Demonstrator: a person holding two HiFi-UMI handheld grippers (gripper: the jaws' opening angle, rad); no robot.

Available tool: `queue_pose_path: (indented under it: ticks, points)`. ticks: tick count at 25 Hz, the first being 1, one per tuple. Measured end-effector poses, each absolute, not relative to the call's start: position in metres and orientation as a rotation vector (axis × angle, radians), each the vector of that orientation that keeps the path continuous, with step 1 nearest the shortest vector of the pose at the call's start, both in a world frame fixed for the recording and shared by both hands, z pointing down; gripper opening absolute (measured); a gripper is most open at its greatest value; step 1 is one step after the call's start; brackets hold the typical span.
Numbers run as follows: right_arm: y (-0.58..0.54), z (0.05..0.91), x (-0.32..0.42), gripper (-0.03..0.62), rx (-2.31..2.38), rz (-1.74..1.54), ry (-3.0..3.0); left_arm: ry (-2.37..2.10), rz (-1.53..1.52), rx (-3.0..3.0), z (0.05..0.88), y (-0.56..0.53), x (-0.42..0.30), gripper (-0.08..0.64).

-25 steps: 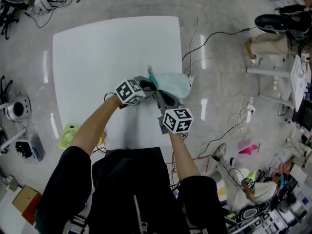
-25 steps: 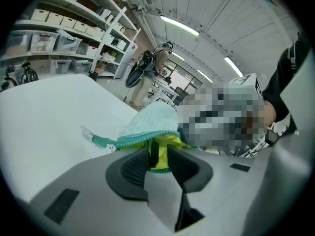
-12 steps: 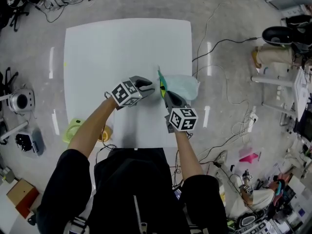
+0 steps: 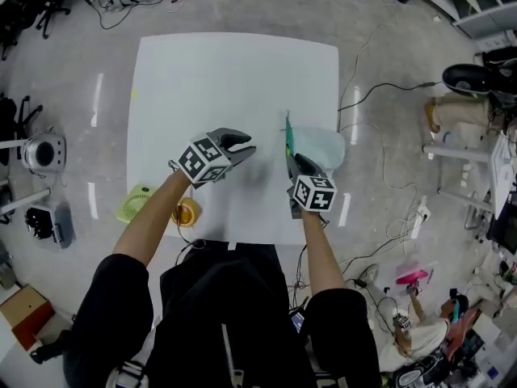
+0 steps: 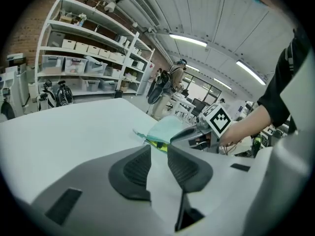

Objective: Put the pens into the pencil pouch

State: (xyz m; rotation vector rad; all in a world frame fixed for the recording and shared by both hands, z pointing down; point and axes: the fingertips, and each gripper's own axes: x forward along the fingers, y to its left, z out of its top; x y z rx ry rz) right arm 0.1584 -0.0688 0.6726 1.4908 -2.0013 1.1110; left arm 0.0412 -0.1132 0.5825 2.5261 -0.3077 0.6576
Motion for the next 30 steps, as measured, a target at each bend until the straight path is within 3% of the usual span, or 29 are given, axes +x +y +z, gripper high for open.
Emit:
queue_pose_path:
  ticks: [4,10,15,21,30]
  points:
    - [-0.062,0.681,0.148,0.135,1.449,1.006,-1.968,-0.371,0.61,2.554,0.564,-0.108,0.02,0.115]
    - [-0.064,0.648,0.143,0.138,1.565,0.905,-1.994,-0.565,0.558,2.607,0.537,-0.106,-0.017,0.116]
    - [-0.067,0.611,0.121,0.103,1.593,0.845,-2.077,-0.742,0.502,2.637,0.519,-0.108,-0.051,0.115]
    - [-0.069,0.561,0.097,0.014,1.619,0.747,-2.203,-0.944,0.418,2.651,0.492,-0.11,-0.087,0.075]
    - [-0.062,0.483,0.09,0.009,1.678,0.485,-2.292,-1.087,0.322,2.676,0.449,-0.103,-0.116,0.041]
